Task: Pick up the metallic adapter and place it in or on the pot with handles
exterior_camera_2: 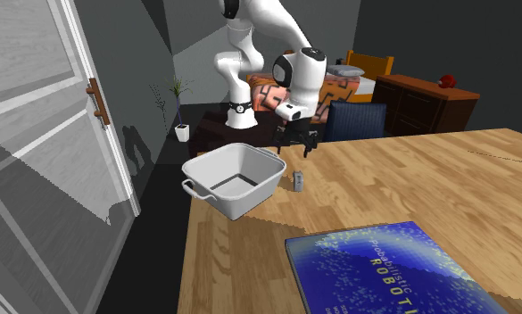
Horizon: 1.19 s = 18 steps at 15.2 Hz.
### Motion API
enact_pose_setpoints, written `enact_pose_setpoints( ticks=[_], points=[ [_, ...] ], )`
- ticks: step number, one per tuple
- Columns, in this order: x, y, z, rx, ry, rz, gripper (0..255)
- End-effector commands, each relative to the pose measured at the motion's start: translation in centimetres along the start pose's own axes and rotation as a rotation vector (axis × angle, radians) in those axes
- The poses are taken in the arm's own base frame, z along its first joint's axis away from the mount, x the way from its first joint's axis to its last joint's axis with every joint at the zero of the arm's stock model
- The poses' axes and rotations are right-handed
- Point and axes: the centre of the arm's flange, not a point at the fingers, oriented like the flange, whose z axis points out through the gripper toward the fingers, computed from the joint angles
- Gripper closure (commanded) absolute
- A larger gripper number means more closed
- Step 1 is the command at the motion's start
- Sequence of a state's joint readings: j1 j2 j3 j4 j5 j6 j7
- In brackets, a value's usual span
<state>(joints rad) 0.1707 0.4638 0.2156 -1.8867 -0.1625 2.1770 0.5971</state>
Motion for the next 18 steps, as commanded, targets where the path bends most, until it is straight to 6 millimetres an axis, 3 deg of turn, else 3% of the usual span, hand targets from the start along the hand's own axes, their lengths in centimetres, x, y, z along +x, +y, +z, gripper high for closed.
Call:
enact_pose_setpoints(
  ticks=[1, 3, 11, 12, 13, 14, 15, 16, 17, 18],
  points=[
    [1.7, -1.9, 7.1, 0.101, 0.083, -0.003, 0],
    [1.8, -2.0, 8.5, 0.101, 0.083, -0.003, 0],
    [1.8, -2.0, 8.5, 0.101, 0.083, -0.003, 0],
    [3.5, -1.7, 7.8, 0.098, 0.085, 0.0, 255],
    [4.2, -2.4, 8.0, 0.098, 0.085, 0.0, 255],
    [2.9, -3.6, 8.6, 0.102, 0.081, 0.003, 255],
    [2.4, -2.5, 10.0, 0.1, 0.081, 0.002, 255],
    [3.9, -4.0, 9.5, 0.1, 0.08, 0.003, 255],
    [4.4, -2.7, 11.0, 0.096, 0.084, 0.002, 255],
    [4.5, -2.7, 10.7, 0.095, 0.084, 0.002, 255]
  ],
)
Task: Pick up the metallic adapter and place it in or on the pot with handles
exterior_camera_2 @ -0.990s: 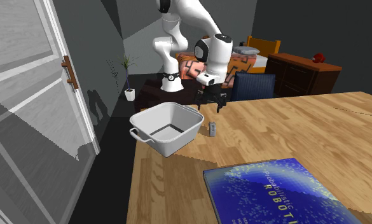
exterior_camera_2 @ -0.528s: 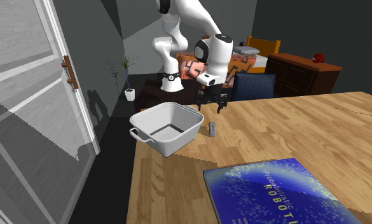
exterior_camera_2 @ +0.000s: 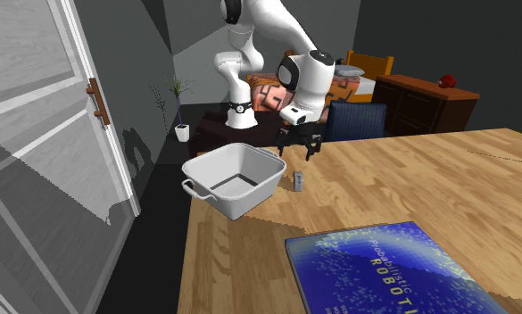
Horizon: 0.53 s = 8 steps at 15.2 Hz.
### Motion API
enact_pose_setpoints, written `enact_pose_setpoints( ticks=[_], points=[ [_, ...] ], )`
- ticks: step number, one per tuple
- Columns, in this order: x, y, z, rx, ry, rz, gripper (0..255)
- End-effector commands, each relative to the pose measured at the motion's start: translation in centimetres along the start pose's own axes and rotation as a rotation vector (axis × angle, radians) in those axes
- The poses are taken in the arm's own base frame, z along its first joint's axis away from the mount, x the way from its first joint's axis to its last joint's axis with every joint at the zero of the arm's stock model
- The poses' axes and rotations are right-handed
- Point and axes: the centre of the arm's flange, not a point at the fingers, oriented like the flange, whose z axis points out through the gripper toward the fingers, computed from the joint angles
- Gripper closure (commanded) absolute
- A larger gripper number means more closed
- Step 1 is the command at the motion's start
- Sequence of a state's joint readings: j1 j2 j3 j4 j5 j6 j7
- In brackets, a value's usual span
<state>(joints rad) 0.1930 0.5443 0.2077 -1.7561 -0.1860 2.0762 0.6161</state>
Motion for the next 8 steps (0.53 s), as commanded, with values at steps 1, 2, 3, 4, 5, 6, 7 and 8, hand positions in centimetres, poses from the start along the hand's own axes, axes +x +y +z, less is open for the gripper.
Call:
enact_pose_setpoints(
  ticks=[1, 2, 3, 4, 5, 6, 7, 8],
  points=[
    [3.3, -1.9, 10.4, 0.134, 0.117, -0.004, 255],
    [2.1, -1.3, 10.0, 0.135, 0.116, -0.002, 255],
    [0.1, -1.0, 8.4, 0.142, 0.115, -0.008, 255],
    [0.0, -0.9, 7.9, 0.142, 0.115, -0.008, 255],
    [-0.1, -0.9, 7.4, 0.142, 0.115, -0.008, 255],
    [-0.2, -0.8, 6.9, 0.142, 0.115, -0.008, 255],
    [-0.2, -0.7, 6.4, 0.142, 0.115, -0.008, 255],
    [-0.3, -0.6, 5.8, 0.142, 0.115, -0.008, 255]
  ],
)
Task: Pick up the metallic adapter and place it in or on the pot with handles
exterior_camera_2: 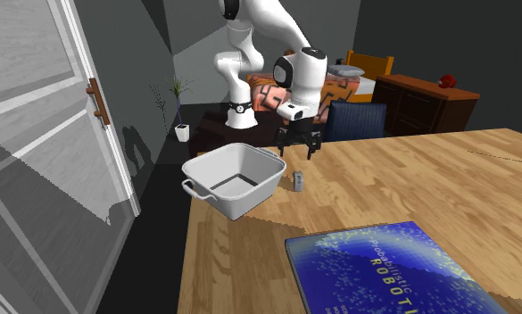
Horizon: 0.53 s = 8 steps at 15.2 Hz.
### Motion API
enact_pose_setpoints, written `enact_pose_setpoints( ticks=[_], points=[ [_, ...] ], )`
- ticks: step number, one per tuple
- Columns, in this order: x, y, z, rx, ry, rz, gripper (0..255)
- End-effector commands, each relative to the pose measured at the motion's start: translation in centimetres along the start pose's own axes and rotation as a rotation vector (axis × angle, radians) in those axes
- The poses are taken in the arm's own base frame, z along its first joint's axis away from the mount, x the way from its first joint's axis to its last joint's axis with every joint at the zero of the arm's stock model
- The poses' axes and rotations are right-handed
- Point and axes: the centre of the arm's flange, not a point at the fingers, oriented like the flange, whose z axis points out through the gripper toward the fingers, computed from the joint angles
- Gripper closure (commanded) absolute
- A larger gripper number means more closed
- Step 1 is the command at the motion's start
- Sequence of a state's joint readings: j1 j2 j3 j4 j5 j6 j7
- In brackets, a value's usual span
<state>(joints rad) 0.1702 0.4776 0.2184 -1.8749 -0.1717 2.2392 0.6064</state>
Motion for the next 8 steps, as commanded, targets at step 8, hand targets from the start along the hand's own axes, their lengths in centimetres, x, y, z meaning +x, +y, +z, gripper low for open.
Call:
enact_pose_setpoints(
  ticks=[8],
  points=[
    [0.1, -0.6, 2.0, 0.07, 0.03, -0.004, 255]
  ],
)
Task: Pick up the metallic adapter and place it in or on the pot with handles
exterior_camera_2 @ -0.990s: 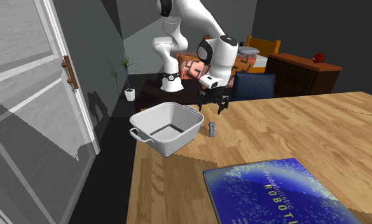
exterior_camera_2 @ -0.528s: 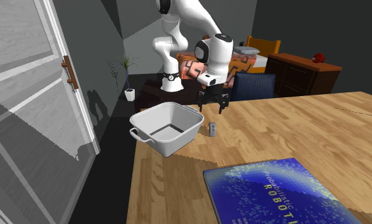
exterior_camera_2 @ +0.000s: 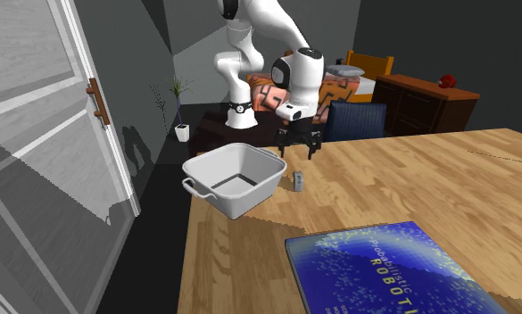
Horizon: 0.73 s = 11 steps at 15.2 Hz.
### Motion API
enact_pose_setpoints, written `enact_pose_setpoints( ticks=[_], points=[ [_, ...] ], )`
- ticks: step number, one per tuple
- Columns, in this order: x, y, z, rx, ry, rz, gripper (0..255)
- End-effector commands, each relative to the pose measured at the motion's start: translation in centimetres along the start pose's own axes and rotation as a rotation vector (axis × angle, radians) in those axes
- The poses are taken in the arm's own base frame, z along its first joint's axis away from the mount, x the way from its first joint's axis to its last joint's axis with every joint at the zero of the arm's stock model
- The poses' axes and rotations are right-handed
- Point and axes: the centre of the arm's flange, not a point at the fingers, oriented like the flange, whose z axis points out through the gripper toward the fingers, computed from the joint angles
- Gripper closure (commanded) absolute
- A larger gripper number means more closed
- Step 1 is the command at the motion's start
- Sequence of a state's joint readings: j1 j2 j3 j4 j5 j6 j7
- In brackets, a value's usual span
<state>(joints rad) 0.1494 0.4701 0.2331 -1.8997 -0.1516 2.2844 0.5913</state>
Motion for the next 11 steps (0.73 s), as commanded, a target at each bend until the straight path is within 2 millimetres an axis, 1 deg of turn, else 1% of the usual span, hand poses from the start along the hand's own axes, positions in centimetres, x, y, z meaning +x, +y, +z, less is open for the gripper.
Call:
enact_pose_setpoints(
  ticks=[1, 11],
  points=[
    [0.1, -0.8, 1.4, 0.034, 0.018, -0.006, 255],
    [-0.2, -0.6, -3.9, 0.034, 0.018, -0.006, 255]
  ],
)
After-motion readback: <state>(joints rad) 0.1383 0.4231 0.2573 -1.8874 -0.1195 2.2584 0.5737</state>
